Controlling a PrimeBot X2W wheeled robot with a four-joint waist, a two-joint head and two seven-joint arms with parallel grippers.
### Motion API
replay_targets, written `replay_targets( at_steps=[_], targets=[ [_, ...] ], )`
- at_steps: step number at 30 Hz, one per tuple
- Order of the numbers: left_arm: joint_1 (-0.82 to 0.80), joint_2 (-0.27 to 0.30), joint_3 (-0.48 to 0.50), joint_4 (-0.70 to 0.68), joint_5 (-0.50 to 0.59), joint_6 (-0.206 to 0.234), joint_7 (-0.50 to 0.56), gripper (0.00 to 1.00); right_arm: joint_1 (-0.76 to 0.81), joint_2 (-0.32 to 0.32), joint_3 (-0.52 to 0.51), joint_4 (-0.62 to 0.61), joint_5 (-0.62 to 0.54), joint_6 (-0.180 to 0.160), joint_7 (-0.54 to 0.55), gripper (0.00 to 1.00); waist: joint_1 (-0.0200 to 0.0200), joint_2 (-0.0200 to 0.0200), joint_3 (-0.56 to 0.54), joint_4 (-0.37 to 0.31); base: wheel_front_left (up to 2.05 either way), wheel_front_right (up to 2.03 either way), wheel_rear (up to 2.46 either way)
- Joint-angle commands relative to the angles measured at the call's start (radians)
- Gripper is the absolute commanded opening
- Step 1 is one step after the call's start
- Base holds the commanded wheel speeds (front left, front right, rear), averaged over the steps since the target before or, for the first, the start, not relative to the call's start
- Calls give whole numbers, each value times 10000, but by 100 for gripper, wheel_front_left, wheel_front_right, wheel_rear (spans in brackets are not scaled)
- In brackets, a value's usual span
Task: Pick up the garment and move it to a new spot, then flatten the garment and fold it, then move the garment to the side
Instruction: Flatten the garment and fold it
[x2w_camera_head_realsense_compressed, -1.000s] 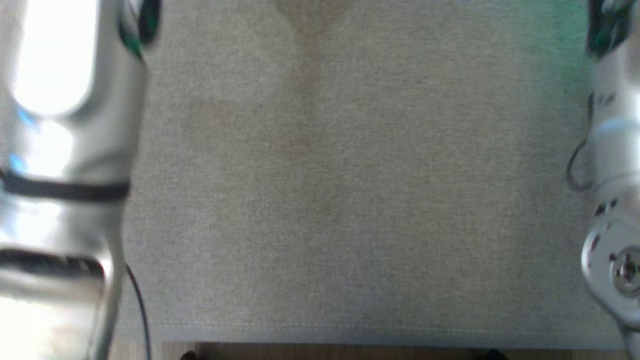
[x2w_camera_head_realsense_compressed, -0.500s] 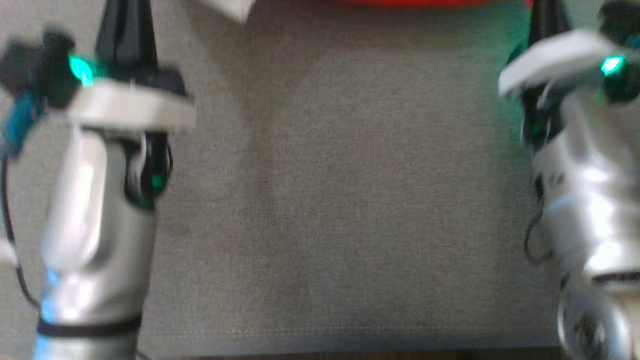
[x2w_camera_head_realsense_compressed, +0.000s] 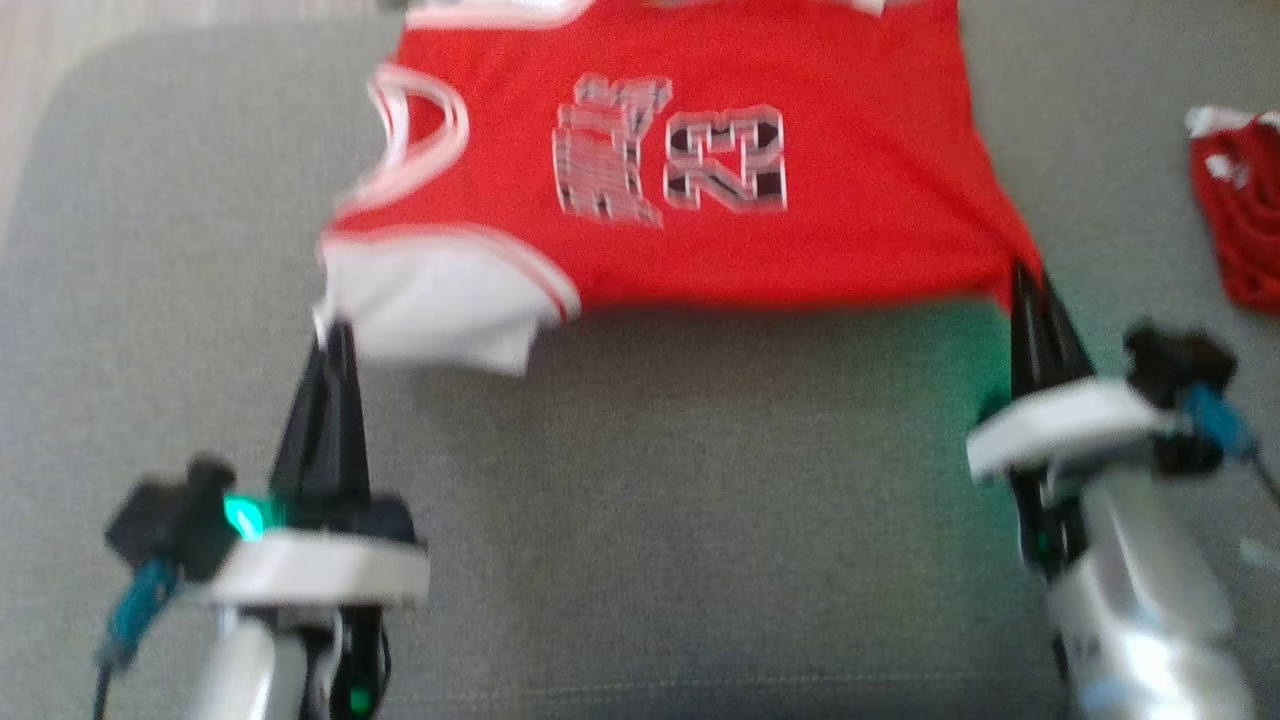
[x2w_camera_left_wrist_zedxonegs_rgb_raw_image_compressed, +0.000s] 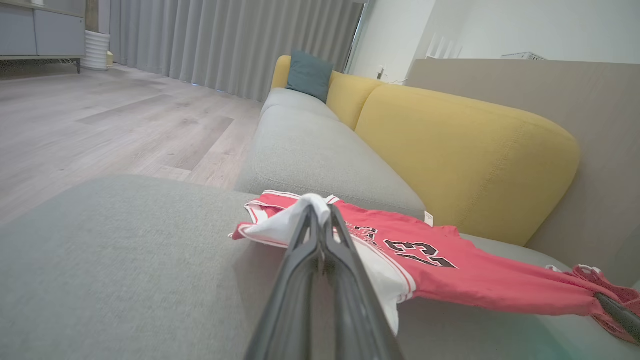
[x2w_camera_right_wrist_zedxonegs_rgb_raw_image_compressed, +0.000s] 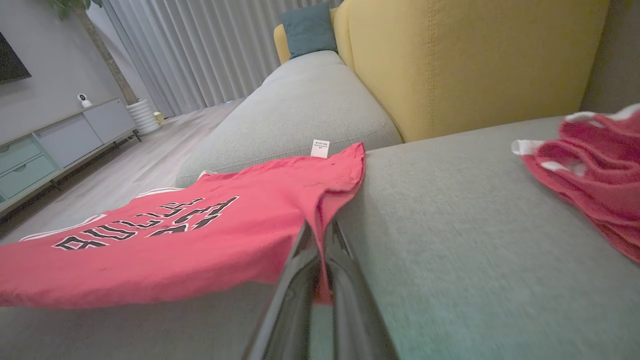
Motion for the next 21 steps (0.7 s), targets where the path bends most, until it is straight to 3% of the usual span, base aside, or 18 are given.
replay_targets(
  at_steps=[1,13,21],
  targets=[
    [73,25,352,-543,-40,94,-47,0,265,141,125,-545,-61,-9,-101,0,1,-1,-551,-62,0,0,0],
    [3442,-179,-358,-2716,-172,921,156,0,4299,160,-607,-4510,-533,-9,1375,0,1,-1,-1273,-29,0,0,0],
    [3867,-184,-385,-2496,-325,1030,263,0,5065,162,-614,-4995,-119,-9,1910,0,1,-1,-1042,-89,0,0,0]
  ],
)
